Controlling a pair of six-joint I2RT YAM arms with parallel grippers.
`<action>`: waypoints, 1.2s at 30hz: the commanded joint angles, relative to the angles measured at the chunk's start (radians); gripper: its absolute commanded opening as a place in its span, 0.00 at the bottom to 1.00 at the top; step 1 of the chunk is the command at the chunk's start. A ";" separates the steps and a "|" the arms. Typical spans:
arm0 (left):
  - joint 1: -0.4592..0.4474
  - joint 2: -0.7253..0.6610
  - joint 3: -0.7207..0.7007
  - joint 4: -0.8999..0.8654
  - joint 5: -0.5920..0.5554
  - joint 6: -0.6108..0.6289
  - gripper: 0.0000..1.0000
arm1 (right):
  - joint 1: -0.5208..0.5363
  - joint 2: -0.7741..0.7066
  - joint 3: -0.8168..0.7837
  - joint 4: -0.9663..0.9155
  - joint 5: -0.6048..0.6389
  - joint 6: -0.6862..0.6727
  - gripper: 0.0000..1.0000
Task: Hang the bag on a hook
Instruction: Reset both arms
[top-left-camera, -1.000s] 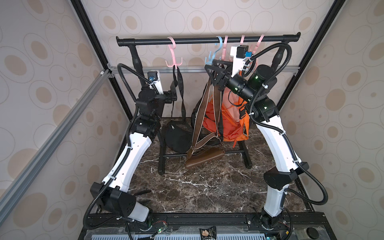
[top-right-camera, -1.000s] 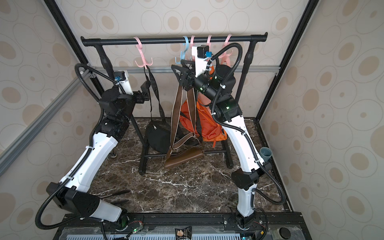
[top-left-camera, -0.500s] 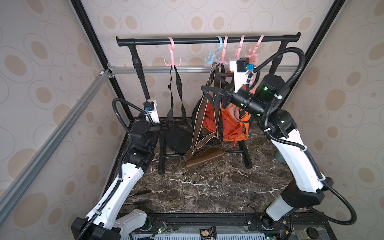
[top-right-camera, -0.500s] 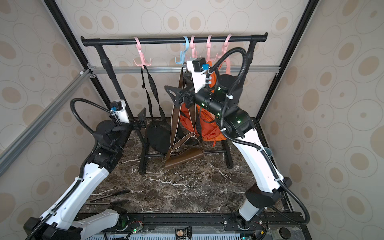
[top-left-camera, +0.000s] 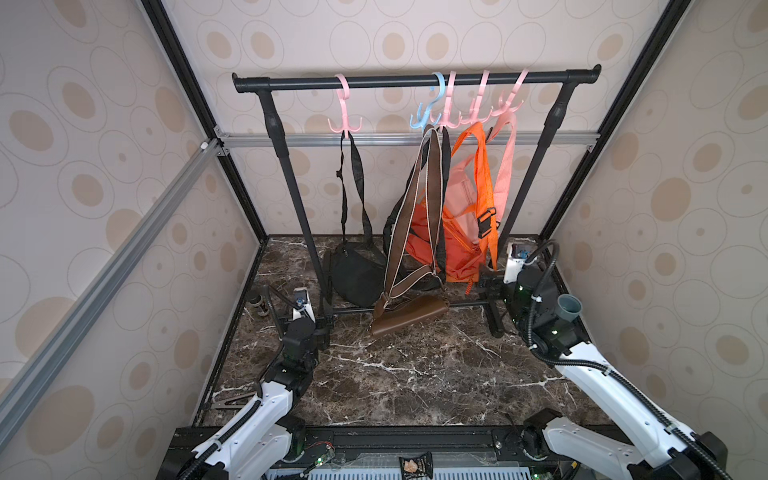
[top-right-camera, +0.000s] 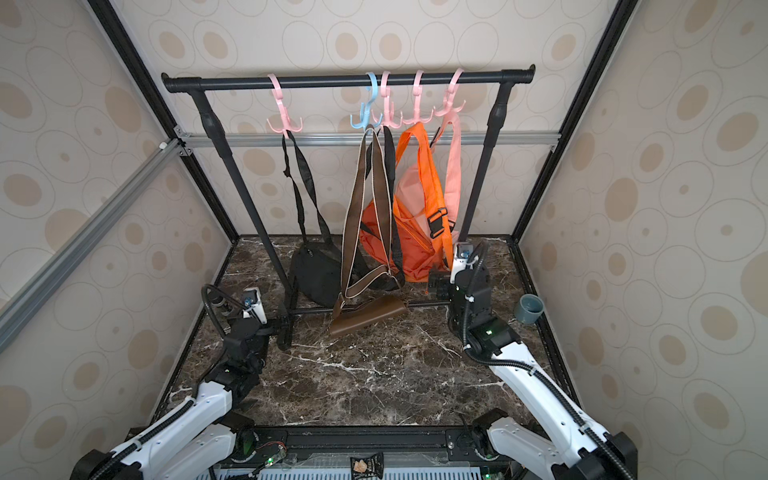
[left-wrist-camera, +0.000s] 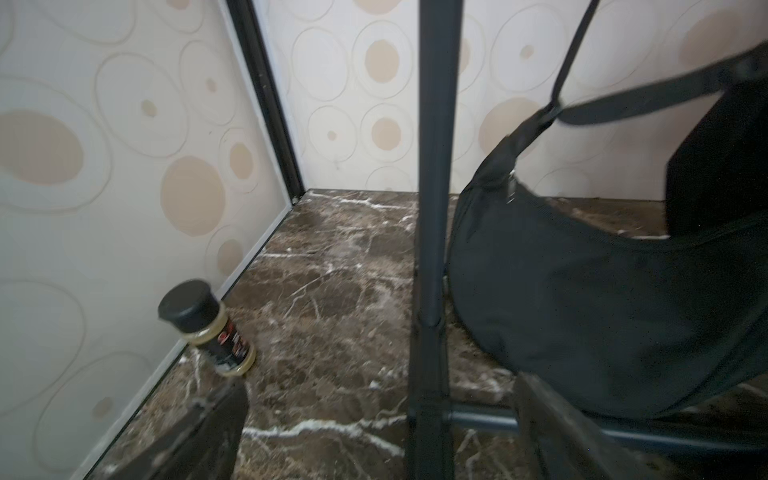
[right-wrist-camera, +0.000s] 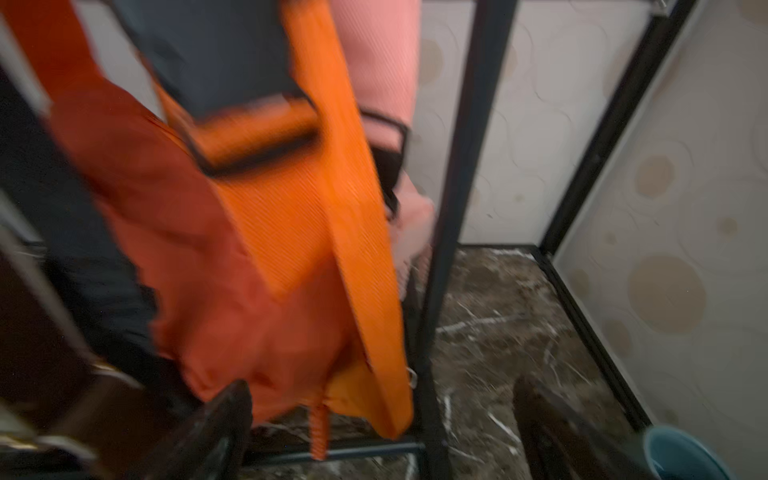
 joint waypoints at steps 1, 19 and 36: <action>0.019 0.043 -0.031 0.255 -0.090 0.072 1.00 | -0.083 -0.002 -0.097 0.143 0.090 0.068 1.00; 0.215 0.464 0.014 0.519 0.053 0.003 1.00 | -0.308 0.352 -0.297 0.536 -0.215 -0.056 1.00; 0.267 0.654 0.049 0.706 0.226 0.060 1.00 | -0.331 0.422 -0.361 0.740 -0.283 -0.089 1.00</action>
